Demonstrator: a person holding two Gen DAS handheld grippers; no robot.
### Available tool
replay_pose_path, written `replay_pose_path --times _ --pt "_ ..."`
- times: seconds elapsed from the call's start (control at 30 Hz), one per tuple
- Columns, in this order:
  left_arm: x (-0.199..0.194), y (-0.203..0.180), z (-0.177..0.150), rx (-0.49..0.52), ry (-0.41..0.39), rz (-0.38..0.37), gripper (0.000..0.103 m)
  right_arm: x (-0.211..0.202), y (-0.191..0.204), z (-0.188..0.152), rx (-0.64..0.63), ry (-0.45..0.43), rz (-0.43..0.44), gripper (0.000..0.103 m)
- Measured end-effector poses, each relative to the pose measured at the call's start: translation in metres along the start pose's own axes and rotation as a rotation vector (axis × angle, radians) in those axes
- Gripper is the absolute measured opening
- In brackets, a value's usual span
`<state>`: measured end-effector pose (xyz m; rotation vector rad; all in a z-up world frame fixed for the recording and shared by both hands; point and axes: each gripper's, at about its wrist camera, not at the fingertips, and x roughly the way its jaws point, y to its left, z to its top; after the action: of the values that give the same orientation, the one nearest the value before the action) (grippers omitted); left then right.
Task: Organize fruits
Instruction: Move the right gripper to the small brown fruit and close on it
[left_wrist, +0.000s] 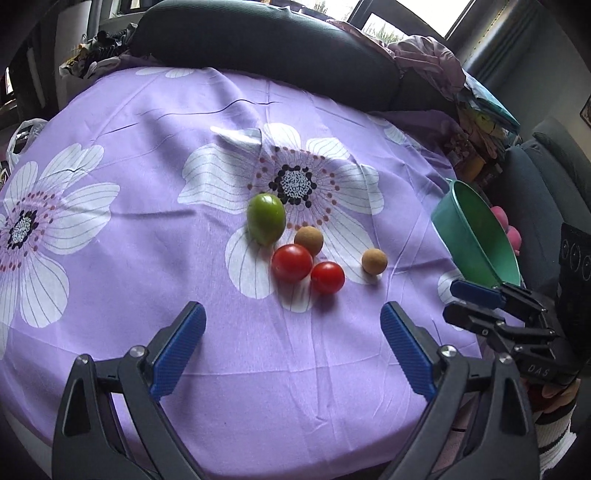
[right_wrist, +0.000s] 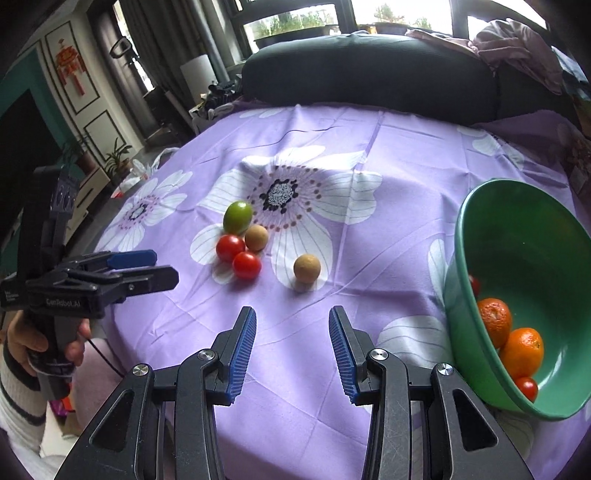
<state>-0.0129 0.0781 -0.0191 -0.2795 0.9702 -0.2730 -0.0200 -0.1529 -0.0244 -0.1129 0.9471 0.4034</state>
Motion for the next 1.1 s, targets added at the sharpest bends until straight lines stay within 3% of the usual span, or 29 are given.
replay_pose_path --times 0.37,0.57,0.7,0.8,1.1 --pt "0.013 0.008 0.033 -0.029 0.0 -0.04 0.091 0.019 0.014 0.023 -0.015 -0.012 0.061 0.041" --pt "0.021 -0.003 0.027 0.039 0.035 -0.072 0.08 0.031 0.011 0.026 -0.028 0.022 0.051 0.041" --pt "0.026 -0.016 0.015 0.087 0.065 -0.115 0.074 0.036 0.0 0.024 -0.015 0.035 0.0 0.041" --pt "0.032 -0.027 0.01 0.125 0.088 -0.127 0.063 0.039 -0.011 0.022 0.011 0.051 -0.019 0.041" --pt "0.056 -0.035 0.009 0.161 0.141 -0.111 0.056 0.051 -0.02 0.023 0.019 0.083 -0.007 0.041"
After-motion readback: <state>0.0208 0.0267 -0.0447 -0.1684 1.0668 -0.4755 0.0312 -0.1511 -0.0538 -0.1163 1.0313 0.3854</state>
